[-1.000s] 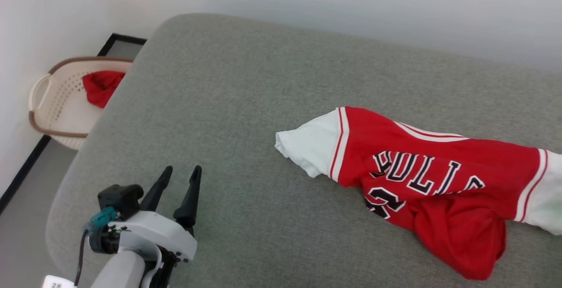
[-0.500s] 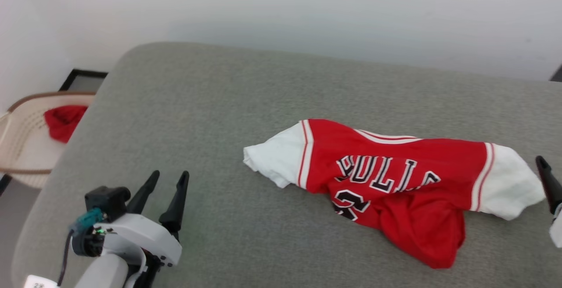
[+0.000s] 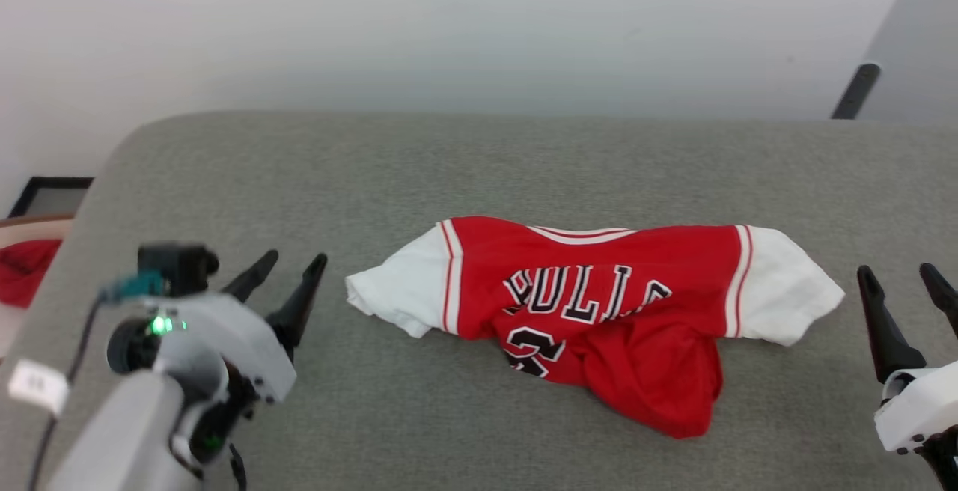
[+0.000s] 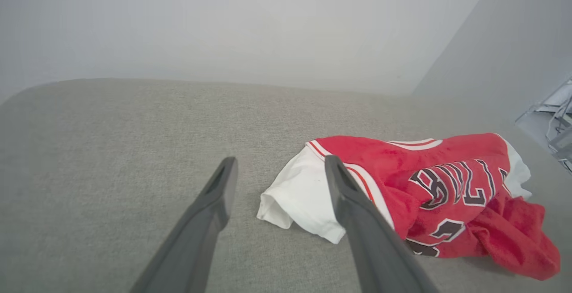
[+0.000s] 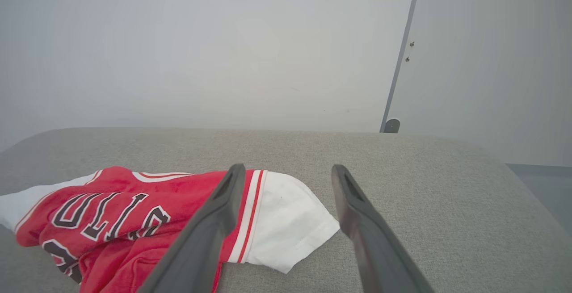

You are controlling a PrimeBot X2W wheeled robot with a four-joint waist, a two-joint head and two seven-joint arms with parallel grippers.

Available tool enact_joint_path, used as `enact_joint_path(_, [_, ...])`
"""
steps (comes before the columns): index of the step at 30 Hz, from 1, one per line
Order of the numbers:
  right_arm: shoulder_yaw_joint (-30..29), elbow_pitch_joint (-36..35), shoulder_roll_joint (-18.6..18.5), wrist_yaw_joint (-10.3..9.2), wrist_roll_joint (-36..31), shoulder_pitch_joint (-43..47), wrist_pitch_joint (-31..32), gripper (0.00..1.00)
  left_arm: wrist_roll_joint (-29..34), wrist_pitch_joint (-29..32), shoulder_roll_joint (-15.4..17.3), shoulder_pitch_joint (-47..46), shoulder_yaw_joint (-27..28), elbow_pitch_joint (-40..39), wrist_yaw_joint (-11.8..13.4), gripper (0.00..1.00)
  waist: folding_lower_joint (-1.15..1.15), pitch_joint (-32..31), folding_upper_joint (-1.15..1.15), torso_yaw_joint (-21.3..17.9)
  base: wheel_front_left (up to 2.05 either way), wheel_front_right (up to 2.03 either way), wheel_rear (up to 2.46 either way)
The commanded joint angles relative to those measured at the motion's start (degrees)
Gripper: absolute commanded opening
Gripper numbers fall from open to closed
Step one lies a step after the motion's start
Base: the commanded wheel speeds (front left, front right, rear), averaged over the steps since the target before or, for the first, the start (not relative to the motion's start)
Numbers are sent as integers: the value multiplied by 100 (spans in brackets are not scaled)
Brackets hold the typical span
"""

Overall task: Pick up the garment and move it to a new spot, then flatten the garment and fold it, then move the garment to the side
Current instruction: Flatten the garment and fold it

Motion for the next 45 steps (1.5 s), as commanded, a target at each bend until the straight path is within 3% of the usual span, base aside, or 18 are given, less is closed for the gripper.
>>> enact_joint_path(1, [12, -57, 64, -4, -33, 55, -56, 100, -242, 552, 92, -226, -41, -88, 5, 100, 0, 69, 0, -192, 0, 0, 0])
enact_joint_path(9, [39, -116, 155, -4, -26, -85, -116, 100, -925, 2393, 241, -930, -220, -239, 66, 100, 0, 309, 0, -453, 0, 0, 0])
enact_joint_path(15, [78, -29, 191, -4, 32, -166, -194, 100, -1035, 3215, 285, -1445, -390, 82, 161, 100, 0, 534, 0, -661, 0, 0, 0])
enact_joint_path(29, [176, 50, 242, -4, 66, -407, -337, 100, -775, 3521, 247, -2329, -808, 1619, 35, 100, 0, 1157, 0, -1038, 0, 0, 0])
enact_joint_path(42, [151, 34, 310, -4, -24, -525, -341, 100, -508, 3547, 104, -2527, -1298, 2740, 23, 100, 0, 1438, 0, -1027, 0, 0, 0])
enact_joint_path(44, [164, 11, 333, -4, -65, -542, -321, 100, -523, 3642, 71, -2515, -1373, 2905, 16, 66, 0, 1450, 0, -1016, 0, 0, 0])
enact_joint_path(45, [164, 32, 314, -4, -50, -568, -331, 100, -579, 3653, 32, -2517, -1384, 2959, 11, 44, 0, 1459, 0, -1009, 0, 0, 0])
